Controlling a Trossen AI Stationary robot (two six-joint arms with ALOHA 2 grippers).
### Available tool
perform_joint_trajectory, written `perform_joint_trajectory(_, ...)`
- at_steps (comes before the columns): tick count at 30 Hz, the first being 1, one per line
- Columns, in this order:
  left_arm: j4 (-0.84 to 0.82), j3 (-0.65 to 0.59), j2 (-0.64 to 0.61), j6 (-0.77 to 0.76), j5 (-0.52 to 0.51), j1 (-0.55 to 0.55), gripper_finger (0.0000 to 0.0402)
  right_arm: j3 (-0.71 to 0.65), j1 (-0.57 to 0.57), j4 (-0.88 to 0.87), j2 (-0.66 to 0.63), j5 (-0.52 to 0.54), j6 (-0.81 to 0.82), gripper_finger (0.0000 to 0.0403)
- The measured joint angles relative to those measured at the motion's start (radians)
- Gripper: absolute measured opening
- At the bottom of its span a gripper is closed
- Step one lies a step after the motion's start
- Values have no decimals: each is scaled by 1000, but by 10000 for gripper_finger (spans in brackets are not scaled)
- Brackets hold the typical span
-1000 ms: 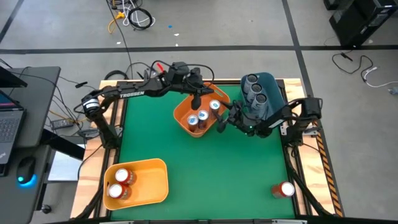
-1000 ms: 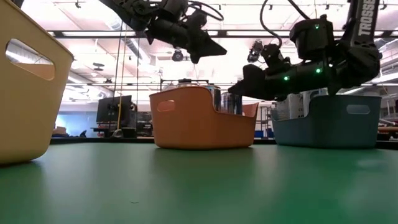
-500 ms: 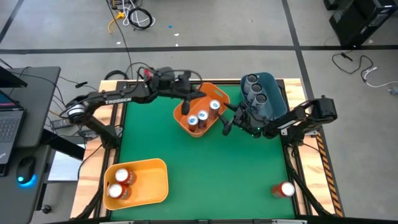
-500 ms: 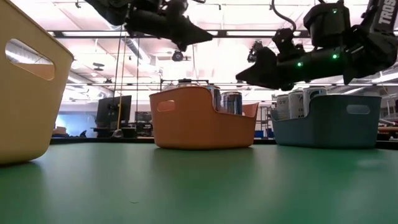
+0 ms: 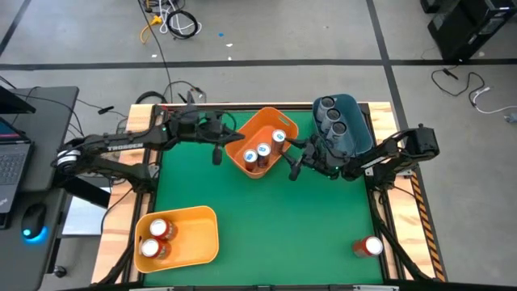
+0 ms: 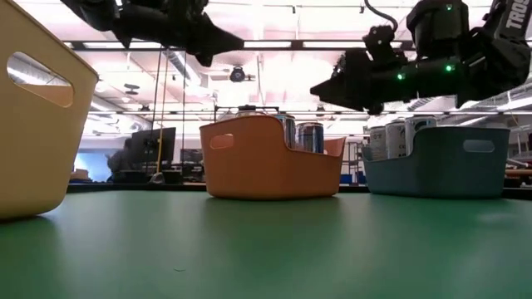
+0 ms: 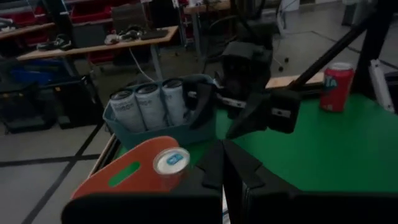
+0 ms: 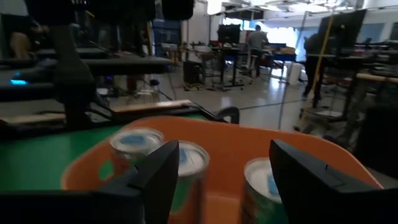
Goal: Sort soda cans
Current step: Put the orange soda can into the yellow bin
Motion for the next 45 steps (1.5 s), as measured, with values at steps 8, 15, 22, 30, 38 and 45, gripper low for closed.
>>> perform_joint_trajectory(8,0,-73,-53,-17,-19,-49,1,53,33,-18,0,-57,-2,201)
perform_joint_trajectory(15,19,-89,-25,-50,-24,-61,1,71,50,-21,0,-87,-3,157)
perform_joint_trajectory(22,21,-88,-22,-49,-27,-89,1,71,54,-24,1,-89,-3,99)
perform_joint_trajectory(30,-92,-53,-23,-37,-75,-170,1,71,54,-31,1,-160,-9,26)
perform_joint_trajectory(38,-223,-27,-24,-35,-170,-240,1,71,55,-73,1,-167,0,1)
perform_joint_trajectory(45,-359,14,-24,-42,-251,-315,1,94,56,-93,1,-196,11,3)
